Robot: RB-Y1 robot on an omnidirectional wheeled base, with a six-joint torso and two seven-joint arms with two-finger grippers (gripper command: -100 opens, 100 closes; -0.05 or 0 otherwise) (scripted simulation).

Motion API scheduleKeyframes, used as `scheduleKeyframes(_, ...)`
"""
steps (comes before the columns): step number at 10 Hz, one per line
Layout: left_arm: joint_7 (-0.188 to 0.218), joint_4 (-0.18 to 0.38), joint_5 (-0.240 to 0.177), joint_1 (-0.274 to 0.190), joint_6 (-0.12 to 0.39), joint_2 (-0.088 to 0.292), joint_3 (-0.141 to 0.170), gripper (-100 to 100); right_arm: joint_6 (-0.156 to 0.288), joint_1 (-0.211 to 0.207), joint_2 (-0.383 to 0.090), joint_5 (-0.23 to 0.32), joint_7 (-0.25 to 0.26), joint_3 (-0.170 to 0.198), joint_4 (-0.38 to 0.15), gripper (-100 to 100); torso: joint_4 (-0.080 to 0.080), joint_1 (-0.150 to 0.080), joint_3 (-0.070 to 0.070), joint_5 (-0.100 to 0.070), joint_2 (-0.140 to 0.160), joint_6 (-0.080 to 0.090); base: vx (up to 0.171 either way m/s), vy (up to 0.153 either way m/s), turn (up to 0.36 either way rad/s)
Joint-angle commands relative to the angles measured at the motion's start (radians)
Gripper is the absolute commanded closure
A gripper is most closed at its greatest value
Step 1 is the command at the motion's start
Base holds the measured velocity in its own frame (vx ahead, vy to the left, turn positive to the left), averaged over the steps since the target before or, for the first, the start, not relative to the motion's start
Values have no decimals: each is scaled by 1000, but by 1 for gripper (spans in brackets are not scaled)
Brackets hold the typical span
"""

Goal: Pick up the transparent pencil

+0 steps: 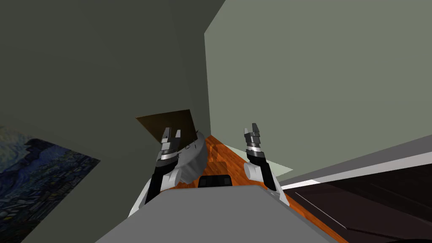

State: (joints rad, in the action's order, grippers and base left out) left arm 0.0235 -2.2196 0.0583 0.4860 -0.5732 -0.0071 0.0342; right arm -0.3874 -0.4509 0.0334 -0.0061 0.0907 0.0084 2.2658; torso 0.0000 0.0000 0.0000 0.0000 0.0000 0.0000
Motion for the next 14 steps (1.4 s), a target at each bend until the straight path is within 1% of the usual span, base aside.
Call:
scheduleKeyframes(1,-16,14,-21,-19,38,42,3,-100,0,0,0,0,0,0,0,0,0,0,0,0,0,0,-13,5,-57)
scheduleKeyframes(4,-40,44,-55,-48,102,98,5,-100,0,0,0,0,0,0,0,0,0,2,1,0,1,0,-25,20,-65)
scheduleKeyframes(7,-71,90,-99,-83,187,165,7,-100,0,0,0,0,0,0,0,0,0,2,1,1,2,0,-36,32,-69)
scheduleKeyframes(8,-71,90,-99,-83,192,165,7,-100,0,0,0,0,0,0,0,0,0,3,1,1,2,0,-20,25,-27)
scheduleKeyframes(10,-94,128,-133,-109,254,215,6,-100,0,0,0,0,0,0,0,0,0,1,1,0,1,0,-19,18,-75)
scheduleKeyframes(11,-94,128,-133,-109,265,215,6,-100,0,0,0,0,0,0,0,0,0,2,1,0,1,0,-14,19,-45)
scheduleKeyframes(12,-106,149,-152,-122,300,241,5,-100,0,0,0,0,0,0,0,0,0,2,0,0,1,0,-13,18,-79)
scheduleKeyframes(13,-106,149,-152,-122,305,241,5,-100,0,0,0,0,0,0,0,0,0,2,0,0,1,0,-13,15,-36)
scheduleKeyframes(14,-117,170,-171,-135,343,266,4,-100,0,0,0,0,0,0,0,0,0,1,0,0,1,0,-13,19,-75)
